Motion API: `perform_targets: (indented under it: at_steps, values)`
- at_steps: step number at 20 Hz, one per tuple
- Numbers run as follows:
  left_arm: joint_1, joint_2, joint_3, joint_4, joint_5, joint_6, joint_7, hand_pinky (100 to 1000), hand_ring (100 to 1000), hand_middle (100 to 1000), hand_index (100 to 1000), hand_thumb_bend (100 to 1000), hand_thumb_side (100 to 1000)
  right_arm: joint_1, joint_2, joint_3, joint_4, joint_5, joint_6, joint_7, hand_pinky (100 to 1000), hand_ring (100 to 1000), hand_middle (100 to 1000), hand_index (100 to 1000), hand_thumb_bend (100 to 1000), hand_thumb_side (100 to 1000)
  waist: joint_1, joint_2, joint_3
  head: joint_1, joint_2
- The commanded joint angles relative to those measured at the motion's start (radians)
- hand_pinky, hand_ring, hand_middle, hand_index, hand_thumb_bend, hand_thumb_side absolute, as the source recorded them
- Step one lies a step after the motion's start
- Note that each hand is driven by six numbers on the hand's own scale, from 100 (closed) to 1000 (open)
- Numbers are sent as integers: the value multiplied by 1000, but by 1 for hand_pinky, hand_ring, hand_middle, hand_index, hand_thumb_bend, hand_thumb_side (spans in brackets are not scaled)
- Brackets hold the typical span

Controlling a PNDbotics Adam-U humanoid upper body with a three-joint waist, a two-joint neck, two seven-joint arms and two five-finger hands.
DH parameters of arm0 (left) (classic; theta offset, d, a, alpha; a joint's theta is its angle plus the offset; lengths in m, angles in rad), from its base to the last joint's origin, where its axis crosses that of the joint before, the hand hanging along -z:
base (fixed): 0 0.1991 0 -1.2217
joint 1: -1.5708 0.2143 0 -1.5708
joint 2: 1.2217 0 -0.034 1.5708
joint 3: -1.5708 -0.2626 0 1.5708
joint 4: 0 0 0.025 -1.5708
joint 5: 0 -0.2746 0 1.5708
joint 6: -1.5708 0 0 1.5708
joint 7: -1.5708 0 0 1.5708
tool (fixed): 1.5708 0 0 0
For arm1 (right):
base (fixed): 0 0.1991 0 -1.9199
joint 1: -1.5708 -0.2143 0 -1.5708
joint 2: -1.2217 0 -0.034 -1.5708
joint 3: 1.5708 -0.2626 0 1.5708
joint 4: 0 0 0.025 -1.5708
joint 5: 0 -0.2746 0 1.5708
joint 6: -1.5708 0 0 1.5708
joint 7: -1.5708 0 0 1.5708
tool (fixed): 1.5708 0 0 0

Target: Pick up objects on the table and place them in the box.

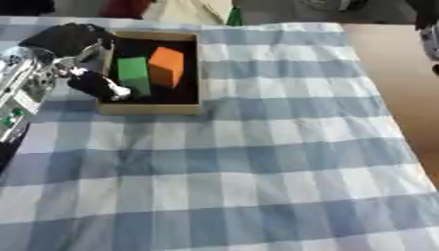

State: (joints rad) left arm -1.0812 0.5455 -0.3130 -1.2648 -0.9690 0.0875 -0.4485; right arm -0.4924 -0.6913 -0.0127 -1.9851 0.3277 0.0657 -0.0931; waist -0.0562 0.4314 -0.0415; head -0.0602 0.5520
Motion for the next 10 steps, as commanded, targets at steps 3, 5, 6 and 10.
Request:
perform_targets:
  at_steps: [3, 5, 6, 10]
  values:
    - [20, 64, 32, -230, 176, 25, 35, 844, 796, 723, 895, 272, 773, -3, -22, -19, -15, -2, 0, -9, 860, 781, 650, 777, 100, 777, 3, -44, 10, -16, 7]
    - [58, 99, 58, -367, 275, 61, 70, 827, 776, 704, 903, 274, 890, 1, -22, -22, -15, -2, 4, -16, 861, 783, 651, 777, 100, 783, 2, -50, 18, -24, 15]
    - [79, 115, 76, -431, 323, 85, 92, 820, 770, 697, 903, 271, 908, 3, -22, -24, -15, -2, 5, -21, 861, 783, 652, 777, 100, 785, 1, -52, 24, -28, 19]
    - [190, 185, 142, -633, 476, 169, 209, 808, 761, 694, 895, 287, 954, 6, -21, -28, -15, -5, 6, -34, 863, 786, 654, 775, 100, 804, -2, -61, 45, -39, 26]
